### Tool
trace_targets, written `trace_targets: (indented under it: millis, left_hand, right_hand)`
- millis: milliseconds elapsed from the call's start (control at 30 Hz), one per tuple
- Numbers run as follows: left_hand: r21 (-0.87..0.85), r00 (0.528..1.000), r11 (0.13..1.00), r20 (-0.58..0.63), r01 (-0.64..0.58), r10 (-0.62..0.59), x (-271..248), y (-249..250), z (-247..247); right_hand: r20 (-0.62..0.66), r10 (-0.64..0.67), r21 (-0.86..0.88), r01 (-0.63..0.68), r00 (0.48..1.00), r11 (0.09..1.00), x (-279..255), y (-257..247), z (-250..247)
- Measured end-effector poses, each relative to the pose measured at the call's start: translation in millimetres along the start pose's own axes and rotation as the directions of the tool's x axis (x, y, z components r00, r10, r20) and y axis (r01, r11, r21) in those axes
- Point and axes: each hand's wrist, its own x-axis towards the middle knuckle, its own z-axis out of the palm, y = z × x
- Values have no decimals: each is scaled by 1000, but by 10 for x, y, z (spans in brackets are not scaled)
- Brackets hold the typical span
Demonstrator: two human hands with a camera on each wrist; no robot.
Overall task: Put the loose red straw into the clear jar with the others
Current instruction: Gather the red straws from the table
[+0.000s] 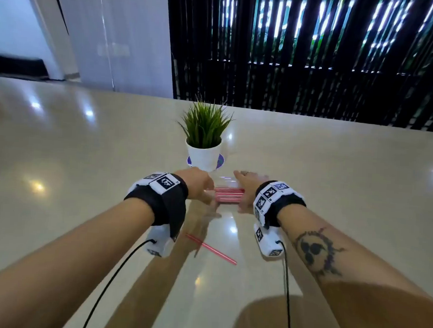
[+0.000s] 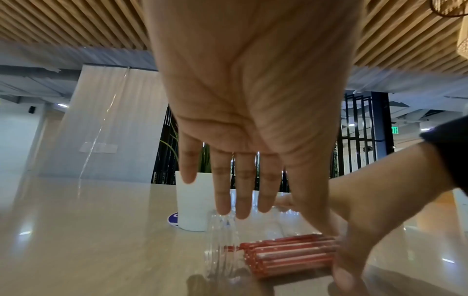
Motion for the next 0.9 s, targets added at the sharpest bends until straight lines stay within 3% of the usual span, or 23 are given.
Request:
trace_targets:
  millis: [100, 333, 500, 567, 667, 733, 900]
  left_hand:
    - [-12, 1000, 1000, 23, -11, 11, -1, -38, 25]
    - [10, 997, 1000, 83, -4, 3, 2, -116, 109]
    - [-9, 984, 999, 172, -38, 39, -36, -127, 239]
    - [-12, 973, 999, 224, -48, 50, -46, -105, 308]
    - [-5, 963, 998, 263, -60, 59, -37, -51, 370]
    - [16, 962, 997, 265, -77, 70, -17, -4, 390]
    - [95, 957, 988, 275, -123, 93, 6, 162, 471]
  right_hand:
    - [-58, -22, -57, 19, 998, 998, -34, -129, -48]
    - [-54, -11, -40, 9, 998, 999, -20, -177, -43]
    - [-108, -18, 141, 34, 994, 989, -51, -96, -37]
    - [-127, -4, 362, 50, 992, 931, -88, -10, -79]
    - [-127, 1, 640, 81, 992, 764, -181, 99, -162]
    - [-129, 0, 725, 95, 992, 682, -237, 145, -174]
    - [-169, 14, 779, 125, 986, 614, -297, 254, -85]
